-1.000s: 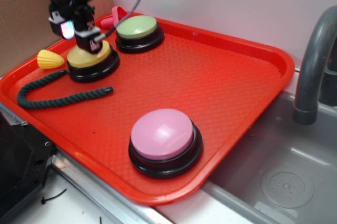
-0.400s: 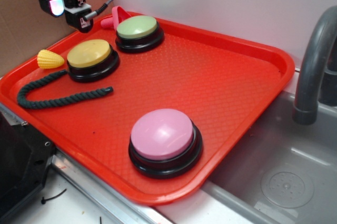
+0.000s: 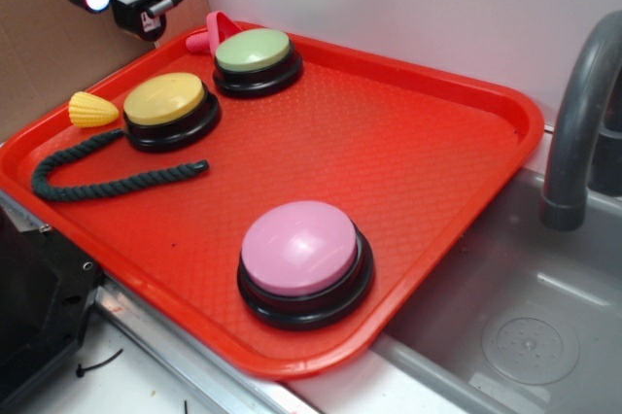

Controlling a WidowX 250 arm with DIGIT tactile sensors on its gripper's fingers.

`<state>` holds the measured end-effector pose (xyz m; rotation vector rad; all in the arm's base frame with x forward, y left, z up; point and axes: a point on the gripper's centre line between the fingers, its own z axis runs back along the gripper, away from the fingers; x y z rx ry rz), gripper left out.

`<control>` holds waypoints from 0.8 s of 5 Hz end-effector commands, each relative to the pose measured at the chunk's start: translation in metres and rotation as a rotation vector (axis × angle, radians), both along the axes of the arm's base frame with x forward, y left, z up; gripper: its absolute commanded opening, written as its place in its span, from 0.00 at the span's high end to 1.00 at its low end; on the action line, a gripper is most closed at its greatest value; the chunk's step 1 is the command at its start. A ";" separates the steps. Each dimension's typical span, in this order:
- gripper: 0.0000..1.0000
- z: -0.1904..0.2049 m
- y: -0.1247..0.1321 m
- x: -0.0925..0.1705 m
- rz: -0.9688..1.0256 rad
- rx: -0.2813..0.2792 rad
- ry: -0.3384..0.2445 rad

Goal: Push the yellow button.

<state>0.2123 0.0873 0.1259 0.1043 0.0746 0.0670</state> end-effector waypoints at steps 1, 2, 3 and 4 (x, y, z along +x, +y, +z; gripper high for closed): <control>0.00 0.033 0.001 0.008 -0.006 0.004 -0.070; 0.00 0.040 -0.001 0.007 -0.004 0.015 -0.073; 0.00 0.046 -0.003 0.006 0.002 0.021 -0.082; 0.00 0.053 -0.004 0.005 0.004 0.023 -0.094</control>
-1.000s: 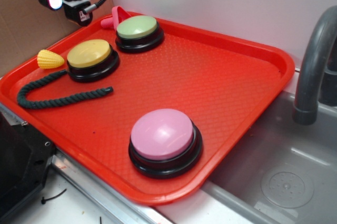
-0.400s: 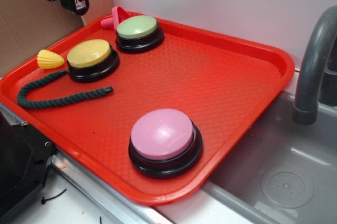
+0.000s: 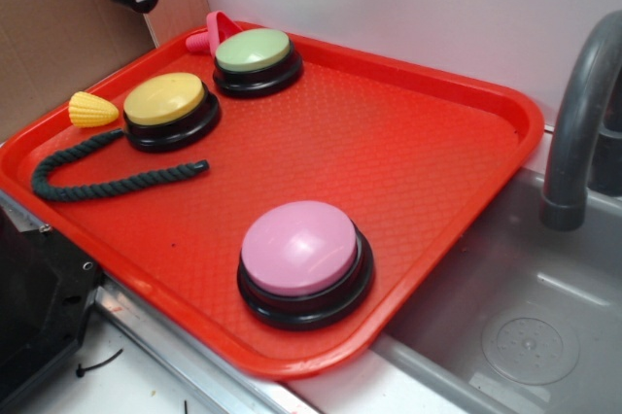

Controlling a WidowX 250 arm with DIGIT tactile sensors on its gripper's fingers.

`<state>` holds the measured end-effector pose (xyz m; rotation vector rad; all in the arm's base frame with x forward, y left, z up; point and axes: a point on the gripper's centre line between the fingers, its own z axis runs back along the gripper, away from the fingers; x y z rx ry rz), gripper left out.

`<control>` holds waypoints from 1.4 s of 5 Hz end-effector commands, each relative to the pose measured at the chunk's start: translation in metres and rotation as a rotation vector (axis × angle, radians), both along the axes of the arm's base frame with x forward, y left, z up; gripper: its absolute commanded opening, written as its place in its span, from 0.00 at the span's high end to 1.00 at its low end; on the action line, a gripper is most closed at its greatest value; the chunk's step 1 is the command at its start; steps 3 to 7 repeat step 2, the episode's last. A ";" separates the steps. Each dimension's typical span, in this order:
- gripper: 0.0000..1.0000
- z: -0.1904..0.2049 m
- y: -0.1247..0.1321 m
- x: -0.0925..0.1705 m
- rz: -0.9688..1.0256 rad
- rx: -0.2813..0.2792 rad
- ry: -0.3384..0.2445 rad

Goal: Push the yellow button.

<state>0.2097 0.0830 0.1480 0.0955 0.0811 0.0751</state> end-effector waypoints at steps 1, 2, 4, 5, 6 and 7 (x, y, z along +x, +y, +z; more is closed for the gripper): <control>0.00 0.036 -0.002 0.006 -0.002 0.046 -0.102; 0.00 0.041 -0.004 0.004 -0.018 0.030 -0.124; 0.00 0.041 -0.004 0.004 -0.018 0.030 -0.124; 0.00 0.041 -0.004 0.004 -0.018 0.030 -0.124; 0.00 0.041 -0.004 0.004 -0.018 0.030 -0.124; 0.00 0.041 -0.004 0.004 -0.018 0.030 -0.124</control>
